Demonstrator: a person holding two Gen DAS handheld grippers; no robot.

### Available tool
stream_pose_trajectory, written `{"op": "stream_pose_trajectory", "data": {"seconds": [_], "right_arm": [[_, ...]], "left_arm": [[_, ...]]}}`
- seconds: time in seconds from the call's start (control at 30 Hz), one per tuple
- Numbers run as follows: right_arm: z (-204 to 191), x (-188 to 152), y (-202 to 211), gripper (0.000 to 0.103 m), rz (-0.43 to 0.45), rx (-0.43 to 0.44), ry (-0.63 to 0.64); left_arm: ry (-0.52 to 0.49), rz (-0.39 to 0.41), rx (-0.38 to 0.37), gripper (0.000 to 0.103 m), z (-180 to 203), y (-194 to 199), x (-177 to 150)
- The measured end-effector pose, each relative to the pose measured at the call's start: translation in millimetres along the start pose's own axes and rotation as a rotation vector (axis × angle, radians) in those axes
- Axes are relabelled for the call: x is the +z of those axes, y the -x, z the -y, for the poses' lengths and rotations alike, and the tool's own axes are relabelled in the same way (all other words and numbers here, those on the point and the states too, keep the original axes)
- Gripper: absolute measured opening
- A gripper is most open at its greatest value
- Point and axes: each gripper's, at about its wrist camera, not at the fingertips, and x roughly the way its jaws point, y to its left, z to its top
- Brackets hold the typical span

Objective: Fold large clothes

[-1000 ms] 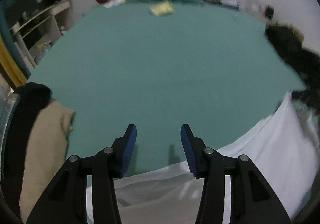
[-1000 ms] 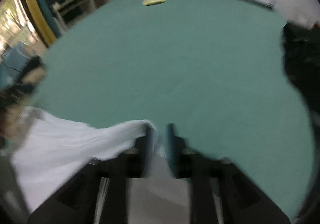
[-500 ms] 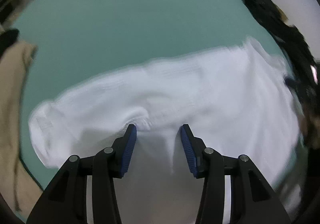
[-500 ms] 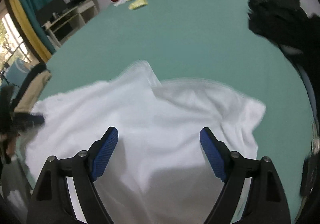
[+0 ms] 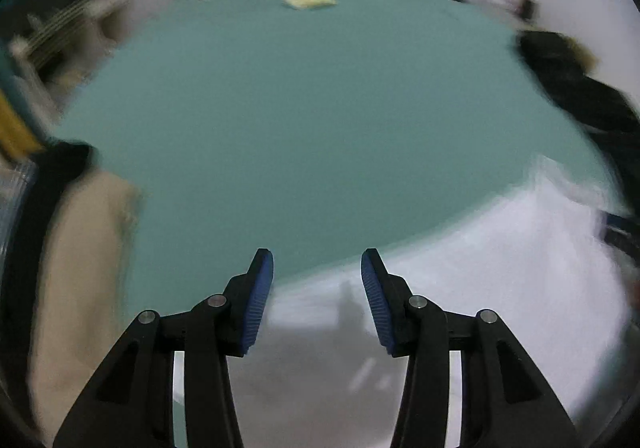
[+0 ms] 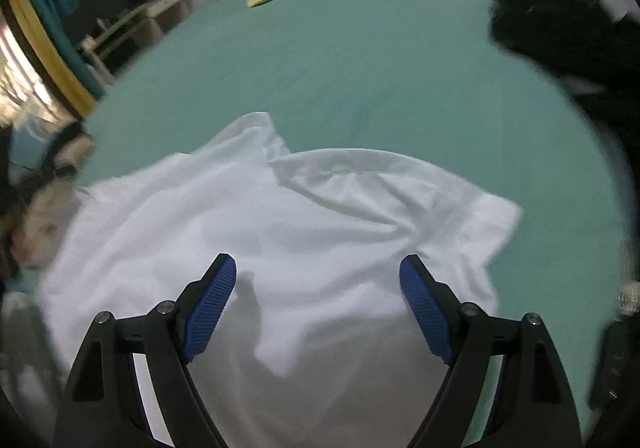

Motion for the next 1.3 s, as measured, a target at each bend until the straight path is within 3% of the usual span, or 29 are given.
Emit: {"op": "stream_pose_trajectory", "data": {"seconds": [0.07,0.13,0.23,0.4,0.5,0.57,0.63,0.7,0.77,0.83,0.9,0.93,1.0,1.1,1.13,1.23,1.3], "right_arm": [[5,9,-13,0.084,-0.056,0.059,-0.004],[6,20,-19,0.084,-0.055,0.008,0.028],[1,40,-30,0.084,-0.062,-0.112,0.133],[13,63,-48,0.084,-0.043,-0.281,0.198],[20,66,-40,0.084,0.012,-0.362,0.17],[15,63,-27,0.084,0.071,-0.368,0.168],[1,57,-13,0.084,0.11,-0.338,0.197],[-12,50,-9,0.084,0.103,-0.338,0.231],[-18,42,-9,0.084,0.079,-0.3,0.225],[-13,37,-14,0.084,0.047,-0.245,0.177],[-7,34,-20,0.084,0.03,-0.244,0.153],[-2,34,-22,0.084,0.023,-0.257,0.144],[5,33,-21,0.084,0.027,-0.275,0.123],[9,28,-13,0.084,0.047,-0.304,0.118],[12,25,-8,0.084,0.062,-0.317,0.114],[21,14,11,0.084,0.095,-0.326,0.068],[23,1,26,0.084,0.12,-0.326,0.019]], "left_arm": [[-0.04,-0.092,-0.128,0.049,6,-1,-16],[-0.062,-0.141,-0.174,0.049,18,-16,-21],[-0.093,-0.167,-0.108,0.049,32,-45,-18],[-0.121,-0.075,0.015,0.049,40,-66,13],[-0.097,-0.04,0.091,0.049,35,-73,28],[-0.067,-0.001,0.152,0.049,33,-64,36],[-0.048,0.044,0.152,0.049,33,-52,38],[-0.033,0.062,0.105,0.049,38,-38,36],[-0.014,0.037,-0.036,0.049,48,-31,30],[-0.051,-0.072,-0.193,0.049,78,-40,23],[-0.112,-0.138,-0.271,0.049,102,-54,22],[-0.147,-0.161,-0.269,0.049,113,-65,24],[-0.169,-0.176,-0.206,0.049,125,-85,28],[-0.173,-0.083,-0.133,0.049,135,-93,40],[-0.171,-0.052,-0.075,0.049,135,-97,48],[-0.099,0.036,0.082,0.049,116,-97,65],[0.004,0.066,0.108,0.049,92,-78,65]]}}
